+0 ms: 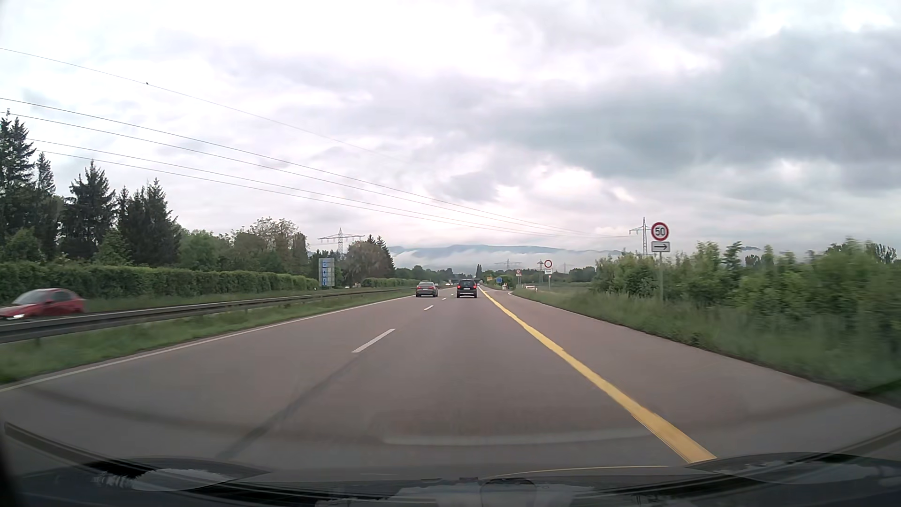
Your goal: Follow the waypoints while adhering to traffic rules and regulations
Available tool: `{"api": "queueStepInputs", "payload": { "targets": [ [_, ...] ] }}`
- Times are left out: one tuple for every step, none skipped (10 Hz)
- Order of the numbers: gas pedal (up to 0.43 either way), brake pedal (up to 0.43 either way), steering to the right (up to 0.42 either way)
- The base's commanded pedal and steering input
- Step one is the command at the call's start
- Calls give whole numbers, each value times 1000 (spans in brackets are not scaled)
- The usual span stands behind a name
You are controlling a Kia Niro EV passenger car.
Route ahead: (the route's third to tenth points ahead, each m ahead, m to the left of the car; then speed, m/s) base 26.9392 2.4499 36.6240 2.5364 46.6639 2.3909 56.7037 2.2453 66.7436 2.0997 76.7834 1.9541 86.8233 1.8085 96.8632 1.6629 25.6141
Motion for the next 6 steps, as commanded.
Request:
{"api": "queueStepInputs", "payload": {
  "targets": [
    [150, 0, 1],
    [150, 0, 1],
    [150, 0, 2],
    [150, 0, 2],
    [150, 0, 1],
    [150, 0, 1]
  ]
}}
